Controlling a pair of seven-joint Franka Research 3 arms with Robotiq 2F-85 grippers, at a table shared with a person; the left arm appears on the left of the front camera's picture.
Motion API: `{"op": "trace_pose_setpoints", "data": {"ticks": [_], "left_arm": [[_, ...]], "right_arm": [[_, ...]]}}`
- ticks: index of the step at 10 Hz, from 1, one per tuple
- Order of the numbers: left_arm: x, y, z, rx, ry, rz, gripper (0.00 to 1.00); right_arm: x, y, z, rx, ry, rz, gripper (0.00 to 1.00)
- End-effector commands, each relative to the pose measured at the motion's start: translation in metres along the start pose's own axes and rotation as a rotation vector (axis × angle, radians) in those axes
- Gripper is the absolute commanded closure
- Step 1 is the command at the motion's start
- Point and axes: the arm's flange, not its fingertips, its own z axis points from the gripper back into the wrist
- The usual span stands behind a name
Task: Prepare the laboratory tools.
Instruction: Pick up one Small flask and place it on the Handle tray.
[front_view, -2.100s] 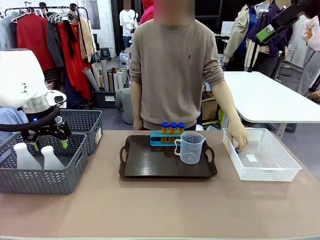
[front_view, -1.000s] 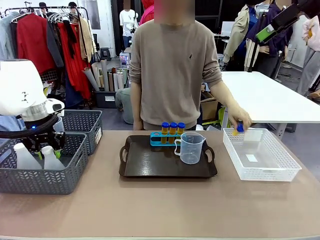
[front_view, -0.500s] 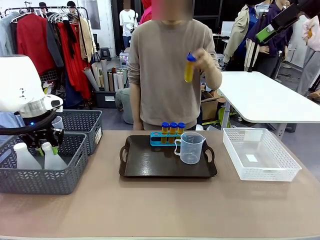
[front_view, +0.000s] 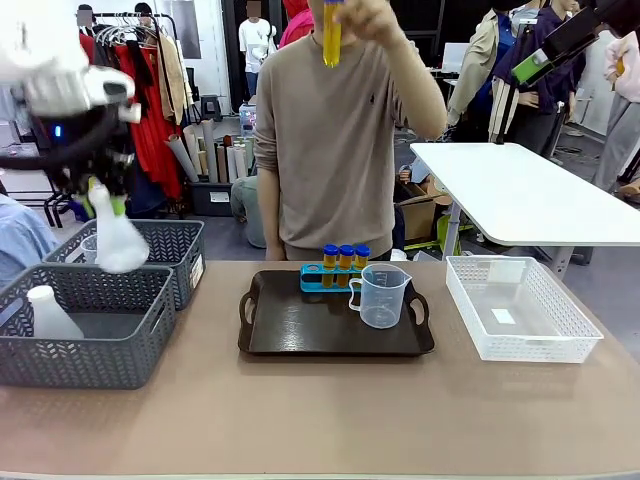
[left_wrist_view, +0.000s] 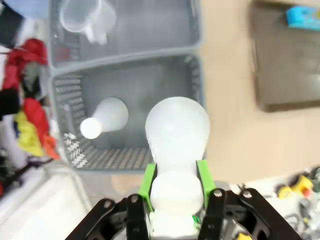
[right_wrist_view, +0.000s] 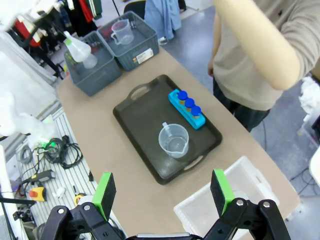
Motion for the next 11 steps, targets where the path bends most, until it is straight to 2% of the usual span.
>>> {"op": "trace_pose_setpoints", "data": {"ticks": [1, 4, 7, 9, 11], "left_arm": [[0.024, -0.016, 0.05, 0.004, -0.009, -0.095, 1.0], [0.026, -0.06, 0.127, -0.031, -0.052, -0.272, 1.0], [0.028, -0.087, 0.174, -0.086, -0.033, -0.402, 1.0], [0.024, -0.098, 0.189, -0.085, -0.045, -0.459, 1.0], [0.025, -0.088, 0.182, -0.105, -0.046, -0.466, 1.0]], "right_arm": [[0.0, 0.002, 0.001, -0.003, -0.002, 0.0, 0.0], [0.0, 0.002, 0.001, -0.003, -0.002, 0.0, 0.0], [0.0, 0.002, 0.001, -0.003, -0.002, 0.0, 0.0], [0.0, 0.002, 0.001, -0.003, -0.002, 0.0, 0.0], [0.0, 0.002, 0.001, -0.003, -0.002, 0.0, 0.0]]}}
